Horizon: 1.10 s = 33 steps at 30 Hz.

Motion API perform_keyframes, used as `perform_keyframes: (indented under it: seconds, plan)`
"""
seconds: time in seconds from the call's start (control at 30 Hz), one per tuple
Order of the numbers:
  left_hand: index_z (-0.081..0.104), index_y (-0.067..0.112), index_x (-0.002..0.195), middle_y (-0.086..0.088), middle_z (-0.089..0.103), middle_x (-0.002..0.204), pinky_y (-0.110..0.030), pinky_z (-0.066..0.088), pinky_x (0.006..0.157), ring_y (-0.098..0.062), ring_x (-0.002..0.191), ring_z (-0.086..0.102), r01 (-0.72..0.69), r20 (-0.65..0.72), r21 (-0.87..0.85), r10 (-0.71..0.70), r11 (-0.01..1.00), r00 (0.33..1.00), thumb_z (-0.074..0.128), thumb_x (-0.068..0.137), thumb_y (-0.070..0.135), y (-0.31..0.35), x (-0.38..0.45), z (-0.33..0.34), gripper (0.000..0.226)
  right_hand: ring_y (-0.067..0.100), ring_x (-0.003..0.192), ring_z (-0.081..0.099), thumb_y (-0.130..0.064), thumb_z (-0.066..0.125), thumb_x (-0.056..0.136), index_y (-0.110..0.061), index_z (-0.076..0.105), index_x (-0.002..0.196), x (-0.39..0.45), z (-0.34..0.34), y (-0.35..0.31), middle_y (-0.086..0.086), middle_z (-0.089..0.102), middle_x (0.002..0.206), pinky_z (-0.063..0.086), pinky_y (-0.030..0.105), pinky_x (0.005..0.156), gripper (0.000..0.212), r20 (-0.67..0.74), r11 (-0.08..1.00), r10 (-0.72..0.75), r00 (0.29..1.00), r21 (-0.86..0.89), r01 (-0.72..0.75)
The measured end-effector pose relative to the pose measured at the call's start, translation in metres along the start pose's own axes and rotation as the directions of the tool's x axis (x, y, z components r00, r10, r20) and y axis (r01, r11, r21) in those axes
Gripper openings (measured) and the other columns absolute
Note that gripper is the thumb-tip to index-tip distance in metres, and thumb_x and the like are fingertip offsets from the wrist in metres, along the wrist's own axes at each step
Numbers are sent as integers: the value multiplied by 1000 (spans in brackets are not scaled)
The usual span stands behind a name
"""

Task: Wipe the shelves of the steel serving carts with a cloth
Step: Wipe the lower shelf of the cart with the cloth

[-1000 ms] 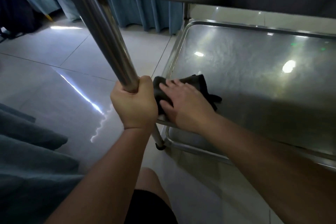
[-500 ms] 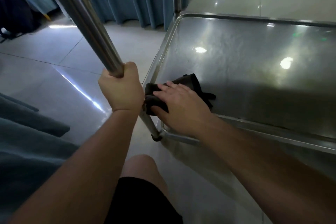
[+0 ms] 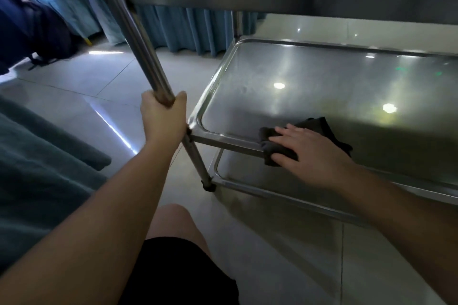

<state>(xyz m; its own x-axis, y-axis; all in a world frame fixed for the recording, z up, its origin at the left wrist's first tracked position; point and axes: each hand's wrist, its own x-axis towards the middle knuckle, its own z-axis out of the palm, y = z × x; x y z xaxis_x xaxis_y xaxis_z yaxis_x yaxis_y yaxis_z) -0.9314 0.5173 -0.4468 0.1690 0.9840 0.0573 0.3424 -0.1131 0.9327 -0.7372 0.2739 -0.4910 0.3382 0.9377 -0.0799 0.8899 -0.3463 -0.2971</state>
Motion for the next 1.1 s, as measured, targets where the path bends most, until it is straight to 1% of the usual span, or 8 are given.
perform_keyframes:
  seconds: [0.13,0.3,0.43,0.6,0.73,0.9,1.0,1.1]
  plan:
    - [47,23,120,-1,47,123,-34,60,76,-22,104,61,-1,-75,169,13,986,997,77,90,25,-37,-55,2,42,8,156,20,-62,43,102,-41,42,156,-31,-10,30,-14,27,168,14,33,127,58,7,1000,21,1000,-4,-21]
    - [51,25,109,0,51,111,-50,56,85,-23,93,57,-264,156,221,234,939,960,72,87,15,-53,-132,42,32,8,156,18,-62,42,103,-40,41,157,-67,-15,62,-14,27,169,10,28,124,59,-13,999,44,999,-14,-44]
    - [55,25,111,5,50,111,-42,53,87,-16,96,53,-537,357,210,448,817,820,73,87,12,-36,-163,82,33,5,156,17,-61,42,103,-40,41,156,-101,-22,90,-17,26,168,9,29,125,57,-24,993,118,993,16,-118]
    - [58,22,105,7,50,103,-31,45,81,-15,93,53,-711,490,139,576,690,655,71,84,10,-8,-208,128,28,5,156,15,-62,40,103,-43,39,156,-143,-27,130,-19,24,168,9,31,127,56,-31,980,201,979,10,-201]
    - [59,19,110,1,52,110,-43,50,87,-23,100,55,-736,600,79,557,673,574,66,82,13,2,-242,163,29,3,156,13,-62,40,103,-44,39,156,-177,-31,160,-22,22,167,6,31,128,56,-46,966,257,965,26,-256]
    - [61,18,121,-1,56,121,-38,49,89,-22,106,55,-791,653,101,560,603,510,71,85,16,13,-279,194,38,4,155,21,-69,38,99,-44,47,152,-223,-37,199,-20,31,165,10,32,128,59,-103,949,315,944,49,-311]
    - [58,15,139,-5,56,139,-43,47,108,-27,128,54,-819,694,205,511,537,508,68,90,28,16,-296,208,52,4,154,24,-77,28,90,-44,49,150,-249,-42,222,-20,35,163,14,36,129,72,-102,937,348,932,44,-345]
    - [46,12,154,-8,45,159,-42,23,129,-27,151,35,-856,739,229,489,464,463,57,97,40,18,-313,223,65,3,153,25,-78,29,89,-45,50,149,-270,-48,243,-21,36,162,16,37,128,72,-112,927,376,920,53,-372]
